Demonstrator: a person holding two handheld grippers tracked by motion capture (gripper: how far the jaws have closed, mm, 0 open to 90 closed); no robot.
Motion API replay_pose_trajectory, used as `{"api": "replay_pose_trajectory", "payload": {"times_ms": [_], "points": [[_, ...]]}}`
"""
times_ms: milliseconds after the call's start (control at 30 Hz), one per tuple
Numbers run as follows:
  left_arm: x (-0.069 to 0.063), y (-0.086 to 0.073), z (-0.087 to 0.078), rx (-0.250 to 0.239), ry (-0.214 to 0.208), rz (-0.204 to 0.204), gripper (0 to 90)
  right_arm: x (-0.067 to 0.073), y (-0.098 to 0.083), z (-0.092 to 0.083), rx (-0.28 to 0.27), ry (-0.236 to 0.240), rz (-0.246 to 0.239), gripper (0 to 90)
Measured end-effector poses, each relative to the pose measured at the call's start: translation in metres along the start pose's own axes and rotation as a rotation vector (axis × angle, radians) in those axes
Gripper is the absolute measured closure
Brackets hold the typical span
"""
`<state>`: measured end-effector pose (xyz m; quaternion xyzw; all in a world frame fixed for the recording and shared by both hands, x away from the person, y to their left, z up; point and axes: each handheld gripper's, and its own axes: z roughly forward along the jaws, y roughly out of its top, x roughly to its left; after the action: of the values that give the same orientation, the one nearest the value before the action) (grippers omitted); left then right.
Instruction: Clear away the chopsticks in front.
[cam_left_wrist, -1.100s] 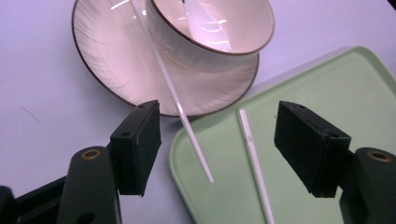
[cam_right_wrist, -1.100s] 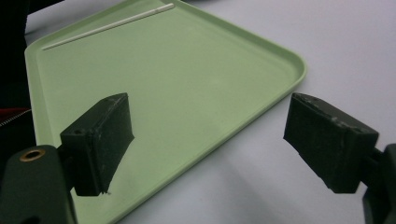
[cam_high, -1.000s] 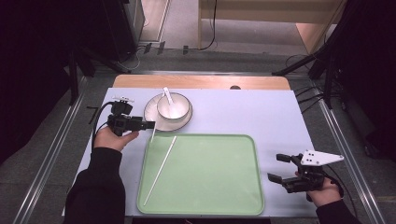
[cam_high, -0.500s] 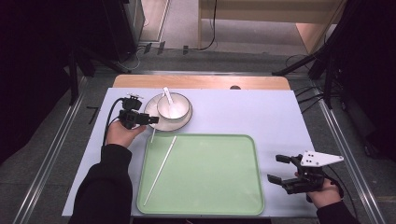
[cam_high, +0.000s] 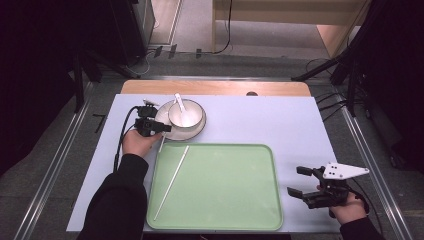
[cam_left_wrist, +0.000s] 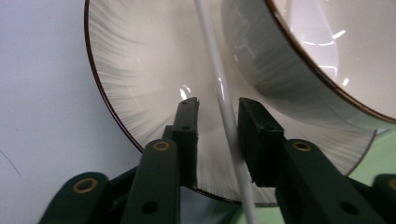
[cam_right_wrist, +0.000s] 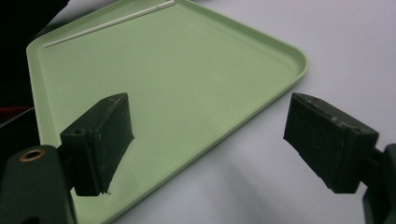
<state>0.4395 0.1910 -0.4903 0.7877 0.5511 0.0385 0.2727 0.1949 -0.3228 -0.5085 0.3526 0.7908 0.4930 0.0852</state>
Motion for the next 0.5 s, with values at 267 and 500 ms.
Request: {"api": "replay_pose_trajectory", "payload": {"times_ms": [267, 500], "points": [[0.0019, -0.0002, 0.002, -0.005, 0.017, -0.029, 80.5, -0.0001, -0.0002, -0.0004, 0.0, 0.003, 0.005, 16.1], [0.0033, -0.0027, 0.0016, -0.009, -0.003, -0.071, 85.2, 0.0007, 0.0, -0.0002, 0.003, 0.009, 0.002, 16.2]]}}
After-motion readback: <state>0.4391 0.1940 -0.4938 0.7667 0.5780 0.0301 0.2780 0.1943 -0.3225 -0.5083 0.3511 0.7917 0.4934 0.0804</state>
